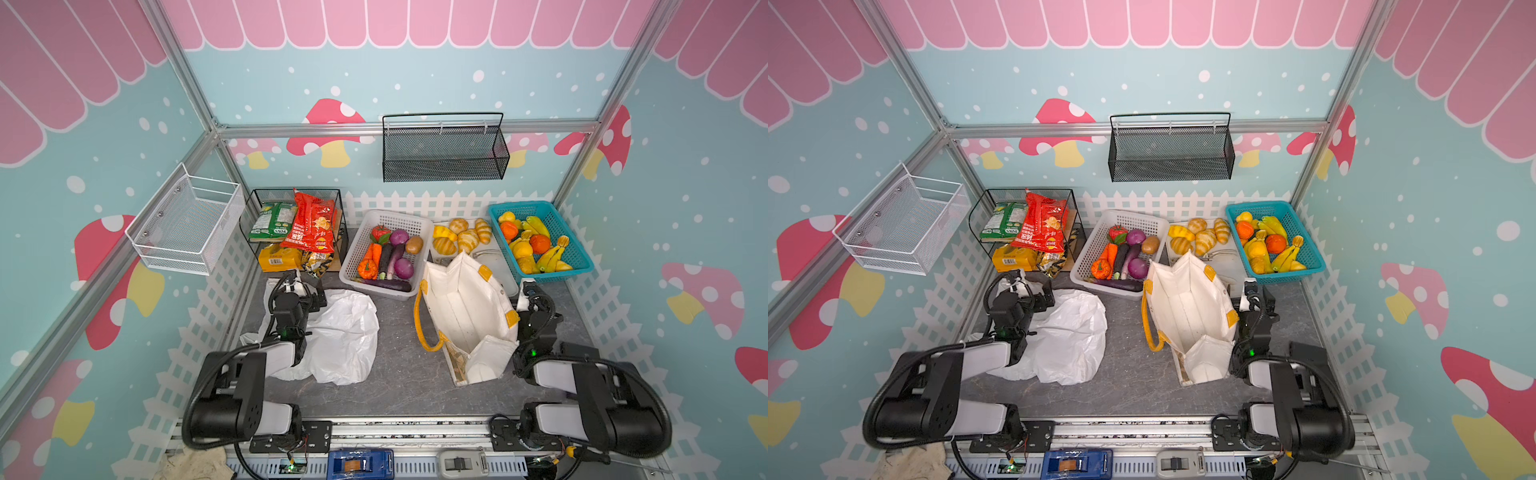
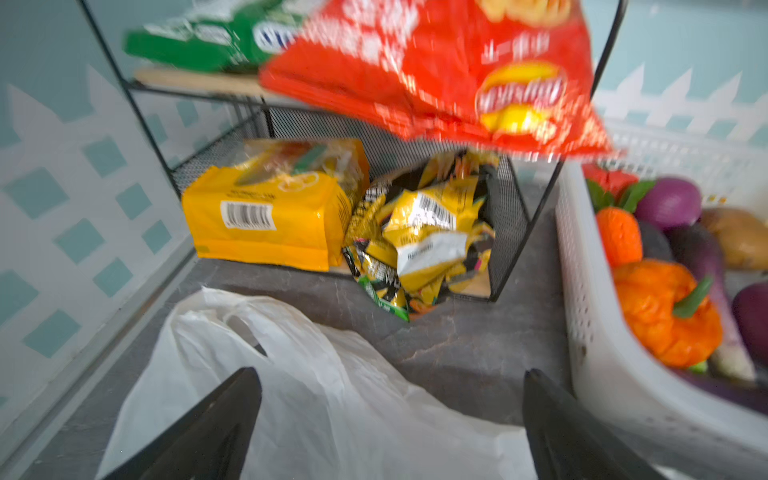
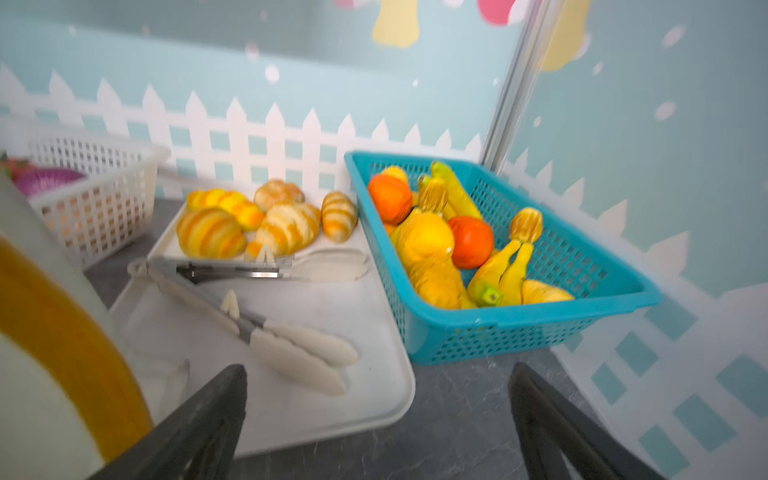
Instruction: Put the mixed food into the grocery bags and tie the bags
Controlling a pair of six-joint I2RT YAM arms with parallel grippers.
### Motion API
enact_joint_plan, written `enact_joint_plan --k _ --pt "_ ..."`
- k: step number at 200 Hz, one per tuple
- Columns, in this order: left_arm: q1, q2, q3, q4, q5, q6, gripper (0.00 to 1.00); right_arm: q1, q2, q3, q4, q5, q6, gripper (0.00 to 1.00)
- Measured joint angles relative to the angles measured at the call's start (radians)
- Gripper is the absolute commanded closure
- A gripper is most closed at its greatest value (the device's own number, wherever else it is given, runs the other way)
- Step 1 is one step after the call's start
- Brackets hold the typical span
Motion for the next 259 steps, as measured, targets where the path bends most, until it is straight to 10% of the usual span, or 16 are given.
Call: enact_joint_plan --k 56,138,174,220,259 --pt "-0.017 -0.313 0.122 -0.356 0.063 -0.357 0.06 0.021 -0.422 0.065 -0.403 -0.035 0.221 0.11" --pt "-0.262 -0.176 0.303 -0.991 0.124 -0.509 0.03 0.324 -0.339 0.503 -0.882 -0.151 0.161 0.11" --pt "-0.335 0.035 0.307 -1.03 0.204 -0.51 0.07 0.325 -0.303 0.504 -0.93 -0.18 0.134 0.1" --pt "-0.672 0.202 0.502 -0.941 0.293 -0.507 0.06 0.326 -0.286 0.504 -0.949 -0.201 0.128 0.11" --pt "-0.668 0.159 0.6 -0.937 0.188 -0.457 0.06 0.326 -0.288 0.504 -0.962 -0.201 0.113 0.11"
